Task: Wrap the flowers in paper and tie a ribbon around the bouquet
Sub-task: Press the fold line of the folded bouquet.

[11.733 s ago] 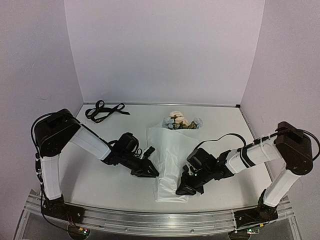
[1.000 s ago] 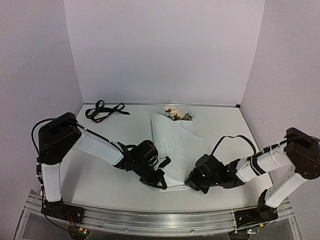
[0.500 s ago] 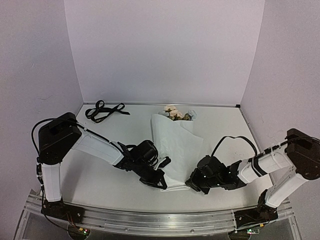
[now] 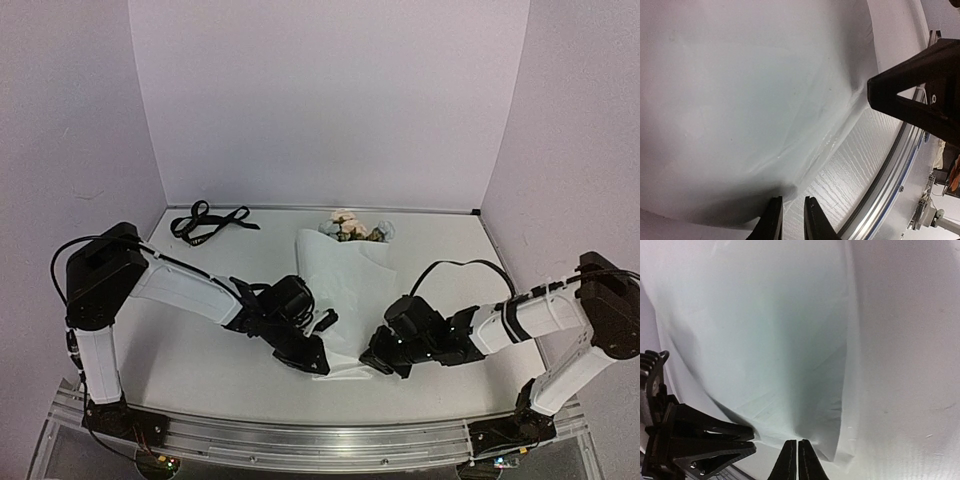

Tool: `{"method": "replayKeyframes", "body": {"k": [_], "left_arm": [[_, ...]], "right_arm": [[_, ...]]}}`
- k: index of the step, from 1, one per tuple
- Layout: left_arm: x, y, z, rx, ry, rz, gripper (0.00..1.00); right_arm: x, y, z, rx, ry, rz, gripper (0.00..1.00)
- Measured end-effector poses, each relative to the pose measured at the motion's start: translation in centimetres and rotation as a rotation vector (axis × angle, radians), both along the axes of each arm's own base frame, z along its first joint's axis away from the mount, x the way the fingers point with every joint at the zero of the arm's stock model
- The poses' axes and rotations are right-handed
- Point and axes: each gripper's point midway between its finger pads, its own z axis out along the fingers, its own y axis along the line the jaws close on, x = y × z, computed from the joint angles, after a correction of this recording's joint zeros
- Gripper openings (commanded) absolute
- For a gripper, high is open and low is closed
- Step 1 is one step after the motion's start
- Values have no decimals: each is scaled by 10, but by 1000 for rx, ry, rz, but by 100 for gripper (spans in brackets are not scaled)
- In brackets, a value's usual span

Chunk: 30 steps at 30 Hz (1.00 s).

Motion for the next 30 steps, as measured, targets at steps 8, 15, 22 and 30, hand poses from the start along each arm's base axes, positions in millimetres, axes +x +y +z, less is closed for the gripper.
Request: {"method": "replayKeyframes", "body": {"k": [8,15,22,30], "left_arm": [[39,13,54,-74,-86,91,23],[66,28,59,-63,-105,164,23],[93,43,63,-40,-155,262,30],[148,81,94,-32,-275,470,36]], "right_arm": [[12,17,25,41,-22,41,6],[8,10,21,15,0,66,8],[-6,7,37,-18,12,166,17],[-4,19,95,9,-53,294,26]]}}
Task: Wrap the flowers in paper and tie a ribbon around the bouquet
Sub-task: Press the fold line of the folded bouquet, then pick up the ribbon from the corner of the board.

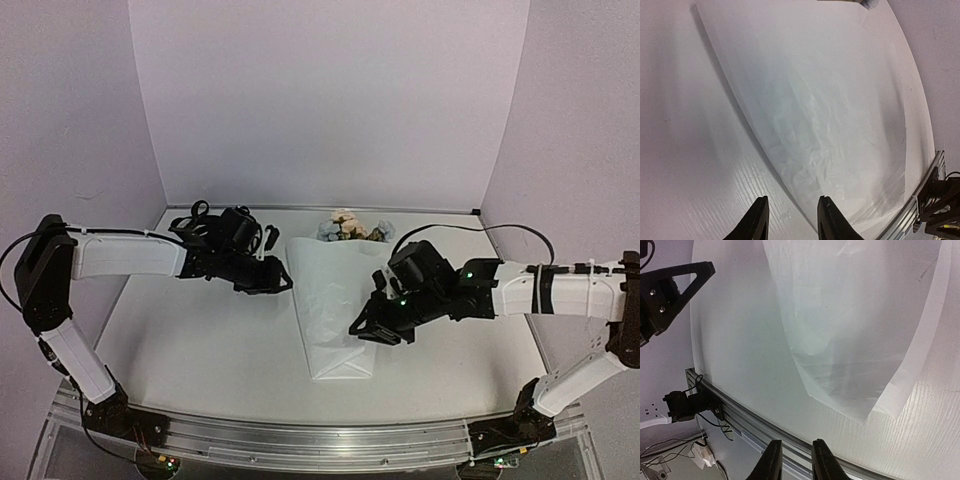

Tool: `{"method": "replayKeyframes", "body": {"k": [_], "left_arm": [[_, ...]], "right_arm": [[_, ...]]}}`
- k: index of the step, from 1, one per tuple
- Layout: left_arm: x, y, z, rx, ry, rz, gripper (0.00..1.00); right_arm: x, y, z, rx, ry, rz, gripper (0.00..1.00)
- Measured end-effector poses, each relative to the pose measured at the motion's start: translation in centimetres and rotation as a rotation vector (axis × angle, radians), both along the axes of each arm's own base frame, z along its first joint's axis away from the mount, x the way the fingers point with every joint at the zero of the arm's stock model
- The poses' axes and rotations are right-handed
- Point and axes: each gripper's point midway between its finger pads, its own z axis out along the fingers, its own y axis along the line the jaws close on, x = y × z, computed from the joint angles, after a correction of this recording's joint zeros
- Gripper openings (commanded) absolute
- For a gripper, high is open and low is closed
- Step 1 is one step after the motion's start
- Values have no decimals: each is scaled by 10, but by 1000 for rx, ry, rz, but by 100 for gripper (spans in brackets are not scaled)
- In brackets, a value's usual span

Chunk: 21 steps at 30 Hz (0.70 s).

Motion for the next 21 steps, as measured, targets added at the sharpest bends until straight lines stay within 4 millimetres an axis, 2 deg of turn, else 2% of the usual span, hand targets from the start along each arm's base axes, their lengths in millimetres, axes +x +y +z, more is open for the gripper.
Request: {"method": "replayKeyframes", "body": {"k": [5,7,9,16,19,21], "left_arm": [[28,25,6,33,-29,112,45],[43,40,8,48,-35,176,50],[61,61,12,63,-48,253,51],[186,181,41,116,-149,664,55],[227,229,36,143,-166,794,55],[250,258,26,166,-165,861,55]], "right_arm": [[6,-8,5,-10,18,11,35],[8,-14,2,-26,29,10,40],[8,-20,0,-41,38,14,47],[4,-47,13,-98,-29,58,73],[1,-64,27,-131,-111,79,80],[0,-74,37,-147,-170,93,82]]}}
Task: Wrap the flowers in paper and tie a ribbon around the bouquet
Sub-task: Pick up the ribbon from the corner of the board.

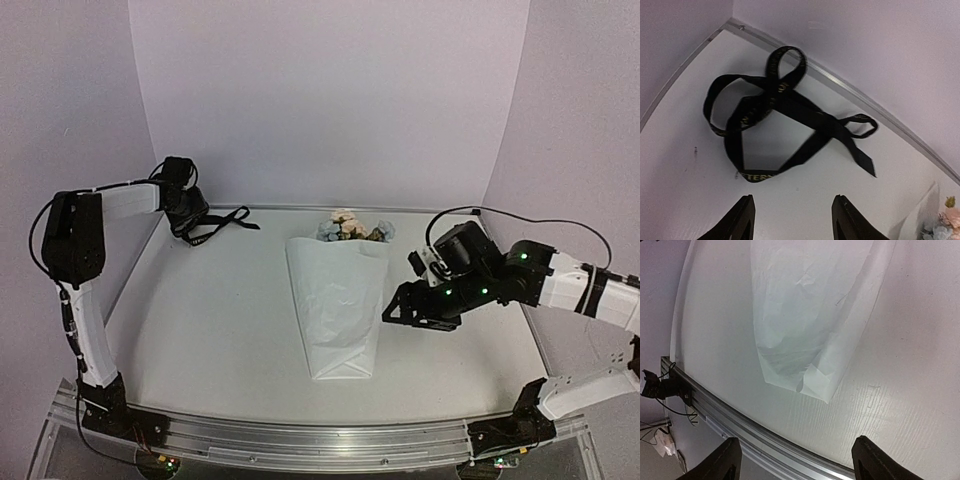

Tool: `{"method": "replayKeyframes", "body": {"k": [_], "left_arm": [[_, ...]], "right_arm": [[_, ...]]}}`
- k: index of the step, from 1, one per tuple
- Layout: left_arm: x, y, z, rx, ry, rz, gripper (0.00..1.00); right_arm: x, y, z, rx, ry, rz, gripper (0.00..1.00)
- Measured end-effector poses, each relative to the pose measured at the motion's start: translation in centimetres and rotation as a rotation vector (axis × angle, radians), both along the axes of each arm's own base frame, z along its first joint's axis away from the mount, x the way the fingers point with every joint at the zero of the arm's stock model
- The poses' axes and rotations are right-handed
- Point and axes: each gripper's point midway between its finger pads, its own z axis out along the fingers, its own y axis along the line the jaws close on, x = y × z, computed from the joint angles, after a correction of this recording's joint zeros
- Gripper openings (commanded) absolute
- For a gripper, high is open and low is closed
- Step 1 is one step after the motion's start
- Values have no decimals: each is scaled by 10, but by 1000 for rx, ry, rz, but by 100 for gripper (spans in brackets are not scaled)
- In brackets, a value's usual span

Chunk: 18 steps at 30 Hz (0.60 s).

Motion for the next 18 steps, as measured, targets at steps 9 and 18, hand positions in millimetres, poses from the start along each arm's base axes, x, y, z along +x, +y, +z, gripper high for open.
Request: {"method": "replayKeyframes", "body": {"k": [9,18], "left_arm": [[37,63,-89,49,165,131,56],[39,60,-121,35,233,138,46]], "right_arm": [[-5,-35,3,-126,-144,69,88],[-7,-45,-6,-198,-151,100,88]]}}
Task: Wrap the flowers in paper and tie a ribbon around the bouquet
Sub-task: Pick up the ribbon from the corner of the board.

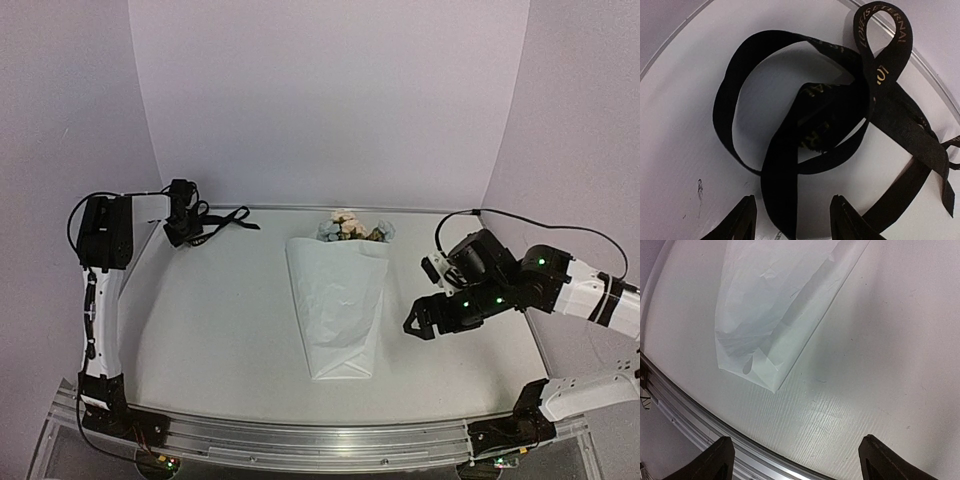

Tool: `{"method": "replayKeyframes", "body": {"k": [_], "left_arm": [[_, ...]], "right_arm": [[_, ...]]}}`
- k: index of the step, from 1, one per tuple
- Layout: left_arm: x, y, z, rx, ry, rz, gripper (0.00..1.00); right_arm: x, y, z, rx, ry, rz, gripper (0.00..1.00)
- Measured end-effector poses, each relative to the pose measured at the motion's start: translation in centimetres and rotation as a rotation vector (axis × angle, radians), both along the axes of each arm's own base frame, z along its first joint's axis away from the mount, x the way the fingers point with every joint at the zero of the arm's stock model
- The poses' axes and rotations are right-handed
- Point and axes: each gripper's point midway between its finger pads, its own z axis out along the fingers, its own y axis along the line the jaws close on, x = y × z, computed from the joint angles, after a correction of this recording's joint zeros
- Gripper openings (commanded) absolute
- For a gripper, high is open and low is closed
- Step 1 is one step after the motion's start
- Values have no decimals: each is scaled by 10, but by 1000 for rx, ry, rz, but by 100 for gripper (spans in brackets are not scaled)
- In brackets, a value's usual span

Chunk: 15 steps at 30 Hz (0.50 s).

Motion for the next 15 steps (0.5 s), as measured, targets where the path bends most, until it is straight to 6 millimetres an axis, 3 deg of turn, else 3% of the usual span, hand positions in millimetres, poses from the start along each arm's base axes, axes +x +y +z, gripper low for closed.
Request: {"method": "replayKeyframes", "body": {"k": [6,11,15], "left_arm": [[6,-2,-4,-11,-4,2,2],[2,-6,-6,-29,2,-12,0],[-29,-22,11,-39,20,-62,0]], "right_arm": [[0,0,-2,-9,6,2,87],[-1,-1,-3,-14,10,3,87],[-1,-1,-3,-13,11,3,86]]}}
